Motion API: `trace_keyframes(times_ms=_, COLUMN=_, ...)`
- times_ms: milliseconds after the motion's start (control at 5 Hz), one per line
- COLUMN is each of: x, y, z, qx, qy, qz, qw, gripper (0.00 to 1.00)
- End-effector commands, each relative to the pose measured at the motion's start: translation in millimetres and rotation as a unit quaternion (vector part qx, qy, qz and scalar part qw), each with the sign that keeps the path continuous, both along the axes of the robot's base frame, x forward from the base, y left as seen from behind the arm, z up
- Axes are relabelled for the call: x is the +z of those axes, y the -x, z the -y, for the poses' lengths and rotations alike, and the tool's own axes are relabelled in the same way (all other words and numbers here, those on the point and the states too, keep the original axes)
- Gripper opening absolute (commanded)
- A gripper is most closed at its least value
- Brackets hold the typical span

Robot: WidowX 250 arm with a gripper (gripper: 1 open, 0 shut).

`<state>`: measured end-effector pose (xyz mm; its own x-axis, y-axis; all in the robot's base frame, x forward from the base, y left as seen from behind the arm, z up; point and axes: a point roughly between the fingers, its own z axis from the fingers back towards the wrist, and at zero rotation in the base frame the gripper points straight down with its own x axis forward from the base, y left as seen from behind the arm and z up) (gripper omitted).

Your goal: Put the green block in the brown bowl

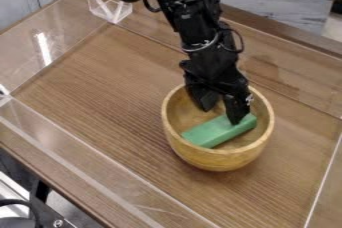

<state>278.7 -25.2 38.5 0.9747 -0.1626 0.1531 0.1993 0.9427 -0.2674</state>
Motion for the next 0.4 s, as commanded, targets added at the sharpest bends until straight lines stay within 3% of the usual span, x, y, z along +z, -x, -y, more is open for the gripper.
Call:
trace_keyframes(times_ms=0, x=-10.5, y=-3.6, z=-15.7, qx=0.024, qy=-0.005, qz=-0.006, qw=0.9997, gripper=1.0)
trace_keyframes(times_ms=200, x=-14.9, y=-4.2, z=-17.3, qx=0.028, qy=-0.005, qz=-0.008, qw=0.9996, gripper=1.0)
